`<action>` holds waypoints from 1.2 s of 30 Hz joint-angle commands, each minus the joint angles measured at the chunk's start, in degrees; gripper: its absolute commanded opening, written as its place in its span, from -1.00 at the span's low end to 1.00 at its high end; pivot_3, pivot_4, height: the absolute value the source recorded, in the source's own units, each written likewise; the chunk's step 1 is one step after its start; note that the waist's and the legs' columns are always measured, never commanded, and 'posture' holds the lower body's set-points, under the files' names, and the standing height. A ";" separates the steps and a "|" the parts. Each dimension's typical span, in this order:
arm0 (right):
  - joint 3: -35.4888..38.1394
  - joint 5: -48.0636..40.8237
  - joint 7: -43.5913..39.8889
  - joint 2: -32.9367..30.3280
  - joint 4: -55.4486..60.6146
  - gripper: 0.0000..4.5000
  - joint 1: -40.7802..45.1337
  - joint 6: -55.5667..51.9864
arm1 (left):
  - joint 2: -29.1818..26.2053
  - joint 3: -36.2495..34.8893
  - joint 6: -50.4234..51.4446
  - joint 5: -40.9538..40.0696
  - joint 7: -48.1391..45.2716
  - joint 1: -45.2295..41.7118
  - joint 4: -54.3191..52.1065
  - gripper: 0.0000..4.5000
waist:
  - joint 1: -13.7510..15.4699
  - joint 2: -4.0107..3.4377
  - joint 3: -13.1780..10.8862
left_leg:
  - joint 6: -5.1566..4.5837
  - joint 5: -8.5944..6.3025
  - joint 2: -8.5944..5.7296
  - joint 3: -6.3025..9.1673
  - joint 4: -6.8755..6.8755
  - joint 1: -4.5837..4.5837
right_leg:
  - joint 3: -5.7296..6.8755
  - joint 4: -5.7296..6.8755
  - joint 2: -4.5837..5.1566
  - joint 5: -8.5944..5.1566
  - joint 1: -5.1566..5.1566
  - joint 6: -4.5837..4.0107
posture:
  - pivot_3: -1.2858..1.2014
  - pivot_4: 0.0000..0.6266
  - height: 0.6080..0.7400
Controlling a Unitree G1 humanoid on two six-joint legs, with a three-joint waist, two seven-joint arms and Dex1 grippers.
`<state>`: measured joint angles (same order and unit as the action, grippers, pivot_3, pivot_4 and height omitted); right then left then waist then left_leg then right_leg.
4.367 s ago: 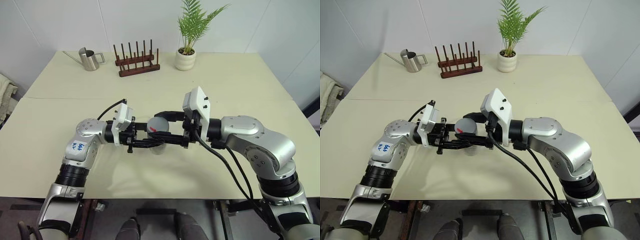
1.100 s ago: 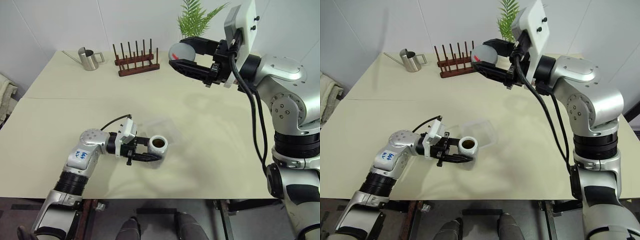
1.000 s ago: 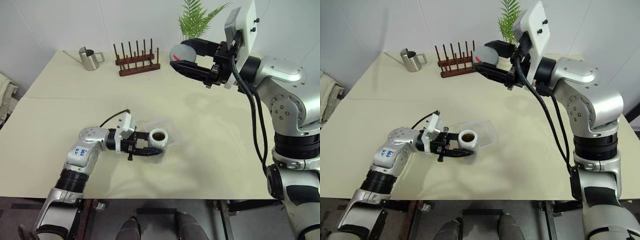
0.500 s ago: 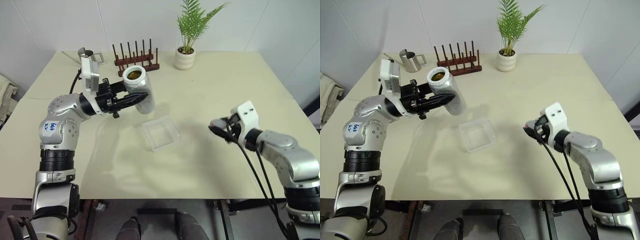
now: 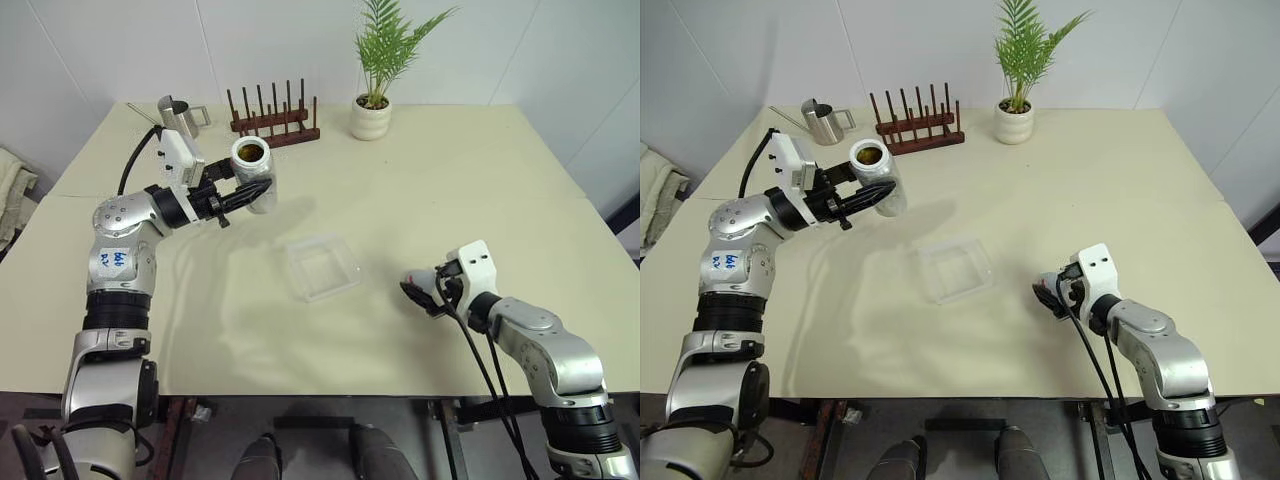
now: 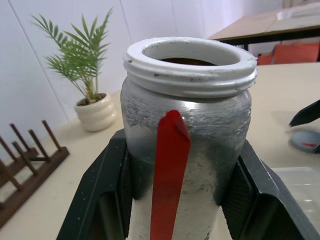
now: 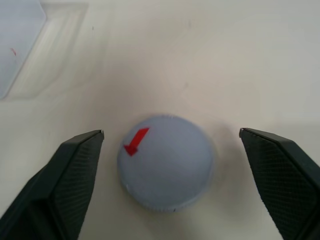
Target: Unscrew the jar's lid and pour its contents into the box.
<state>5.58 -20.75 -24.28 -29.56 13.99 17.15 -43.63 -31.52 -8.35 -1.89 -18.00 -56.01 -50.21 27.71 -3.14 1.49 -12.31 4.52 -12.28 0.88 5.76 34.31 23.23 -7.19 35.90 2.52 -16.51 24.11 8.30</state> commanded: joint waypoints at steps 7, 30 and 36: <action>11.77 -12.67 -11.94 -4.42 12.84 0.99 -4.90 3.60 | -1.58 5.76 -25.17 14.72 5.63 -3.95 7.40 -0.17 | 0.37 0.01 0.00 | 0.00 0.00 -0.01 0.01 -0.02 0.01 | 0.00 -0.02 0.00 0.02 -0.01 0.04 | 0.03 -0.52 1.00; 21.14 -26.66 -27.54 -11.94 18.06 0.99 -17.16 11.30 | -7.68 51.52 -49.33 102.81 95.11 -28.81 14.90 -0.17 | 1.42 0.41 -0.22 | 0.03 -0.08 -0.06 -0.16 0.39 0.03 | -0.17 -0.70 0.02 0.21 -0.45 0.46 | 0.03 -0.52 1.00; 19.64 -25.81 -24.29 -11.02 18.68 0.99 -16.87 12.41 | -6.03 59.22 -36.20 111.34 106.76 -31.81 18.17 -0.17 | 1.43 0.46 -0.25 | 0.04 -0.24 -0.06 -0.21 0.38 0.04 | -0.17 -0.75 0.03 0.13 -0.43 0.48 | 0.03 -0.52 1.00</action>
<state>25.07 -46.41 -49.42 -41.08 31.44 -0.25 -32.49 -37.88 50.28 -42.39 91.60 47.04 -80.05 45.85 -1.71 1.95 -12.56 4.56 -12.55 0.82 5.55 34.68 23.27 -7.36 35.14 2.54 -16.40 23.68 8.79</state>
